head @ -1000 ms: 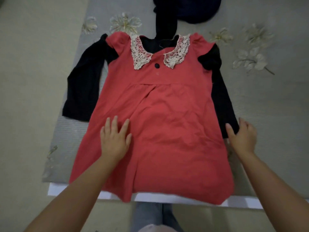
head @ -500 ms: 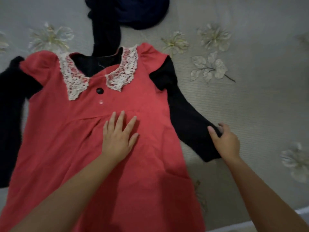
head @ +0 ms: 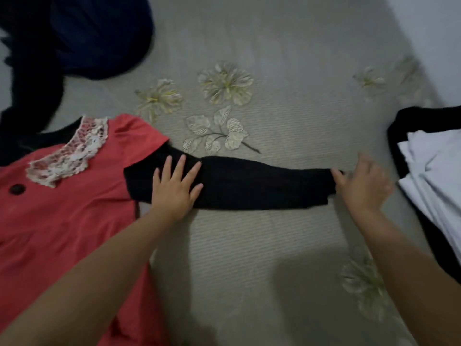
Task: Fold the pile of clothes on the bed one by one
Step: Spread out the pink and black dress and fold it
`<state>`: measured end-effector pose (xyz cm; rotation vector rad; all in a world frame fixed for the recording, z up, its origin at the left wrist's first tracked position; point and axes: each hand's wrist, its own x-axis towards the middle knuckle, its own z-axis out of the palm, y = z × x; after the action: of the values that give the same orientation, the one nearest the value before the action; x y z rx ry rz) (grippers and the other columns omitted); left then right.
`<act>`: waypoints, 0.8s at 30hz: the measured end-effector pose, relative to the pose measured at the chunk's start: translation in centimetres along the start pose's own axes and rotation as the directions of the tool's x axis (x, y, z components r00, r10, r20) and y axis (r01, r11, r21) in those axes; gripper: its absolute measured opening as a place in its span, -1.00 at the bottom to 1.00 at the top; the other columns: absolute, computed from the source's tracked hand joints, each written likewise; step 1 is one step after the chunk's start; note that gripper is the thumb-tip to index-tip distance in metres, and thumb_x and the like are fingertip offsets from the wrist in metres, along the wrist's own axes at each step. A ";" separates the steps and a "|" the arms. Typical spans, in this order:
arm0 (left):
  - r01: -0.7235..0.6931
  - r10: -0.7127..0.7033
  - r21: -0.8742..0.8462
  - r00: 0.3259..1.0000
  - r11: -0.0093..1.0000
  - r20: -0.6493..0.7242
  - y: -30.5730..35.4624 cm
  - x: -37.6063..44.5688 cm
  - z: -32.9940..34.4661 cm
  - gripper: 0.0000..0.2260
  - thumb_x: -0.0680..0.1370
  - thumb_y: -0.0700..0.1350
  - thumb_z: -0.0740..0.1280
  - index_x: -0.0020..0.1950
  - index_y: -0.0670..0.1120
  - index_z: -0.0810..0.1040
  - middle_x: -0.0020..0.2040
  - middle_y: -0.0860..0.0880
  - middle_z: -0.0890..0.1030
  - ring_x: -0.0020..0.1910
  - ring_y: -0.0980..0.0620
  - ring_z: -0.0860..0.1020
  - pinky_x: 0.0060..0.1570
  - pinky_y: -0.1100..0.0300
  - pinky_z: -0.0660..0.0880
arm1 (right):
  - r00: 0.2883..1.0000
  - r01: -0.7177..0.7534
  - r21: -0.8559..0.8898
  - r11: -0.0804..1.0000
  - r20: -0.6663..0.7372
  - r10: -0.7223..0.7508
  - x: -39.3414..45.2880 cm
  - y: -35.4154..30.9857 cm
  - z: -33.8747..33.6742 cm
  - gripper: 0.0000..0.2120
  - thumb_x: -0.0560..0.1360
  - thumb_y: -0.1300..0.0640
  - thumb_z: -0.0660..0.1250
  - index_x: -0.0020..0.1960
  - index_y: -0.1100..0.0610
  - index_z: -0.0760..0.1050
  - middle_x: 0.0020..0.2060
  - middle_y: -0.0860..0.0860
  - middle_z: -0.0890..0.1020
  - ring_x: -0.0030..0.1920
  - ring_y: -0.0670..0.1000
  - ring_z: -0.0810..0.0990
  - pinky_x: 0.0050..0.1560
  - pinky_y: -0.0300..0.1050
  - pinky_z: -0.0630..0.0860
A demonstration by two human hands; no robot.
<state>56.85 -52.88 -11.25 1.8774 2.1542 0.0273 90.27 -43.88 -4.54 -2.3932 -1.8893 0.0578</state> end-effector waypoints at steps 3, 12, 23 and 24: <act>0.042 -0.045 0.065 0.998 0.997 0.038 0.4 0.1 1.5 -0.52 0.58 0.15 0.04 0.49 0.14 0.03 0.53 -0.05 -0.05 0.49 -0.11 -0.12 0.39 -0.08 -0.16 | 0.974 -0.193 0.165 0.967 0.147 0.169 -2.1 0.5 3.2 -0.27 0.46 -0.19 0.23 0.46 0.18 0.11 0.36 0.31 0.27 0.38 0.26 0.20 0.34 0.15 0.16; 0.008 -0.008 0.023 1.000 1.000 0.015 -1.1 -1.3 -0.6 -0.48 0.56 0.23 0.02 0.48 0.11 0.06 0.53 -0.07 -0.01 0.50 -0.09 -0.11 0.41 -0.10 -0.14 | 0.968 -0.243 0.394 0.887 0.152 0.198 -3.4 -5.0 6.9 -0.36 0.48 -0.15 0.23 0.46 0.04 0.13 0.26 0.27 0.35 0.25 0.24 0.34 0.24 0.10 0.31; 0.292 -0.297 -0.055 0.948 0.955 -0.114 -15.7 -10.2 -6.4 -0.38 0.45 0.20 -0.01 0.44 -0.05 0.25 0.48 -0.21 0.14 0.47 -0.22 0.05 0.35 -0.19 0.04 | 0.998 0.053 0.776 0.629 -0.028 -0.050 -10.7 -19.8 0.4 -0.48 0.46 0.04 0.34 0.38 0.05 0.30 0.30 0.06 0.44 0.29 0.04 0.39 0.17 -0.32 0.21; 0.327 -0.334 -0.070 0.934 0.942 -0.127 -17.9 -11.8 -7.0 -0.34 0.42 0.23 -0.07 0.44 -0.07 0.26 0.47 -0.23 0.15 0.47 -0.23 0.06 0.35 -0.20 0.05 | 0.994 0.109 0.794 0.598 -0.067 -0.091 -12.1 -22.3 -0.6 -0.48 0.45 0.08 0.36 0.38 0.08 0.31 0.29 0.08 0.44 0.29 0.03 0.39 0.17 -0.38 0.19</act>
<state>39.34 -65.93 -5.73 1.5033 2.5125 0.1407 65.94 -50.56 -2.10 -1.6362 -1.4895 0.7141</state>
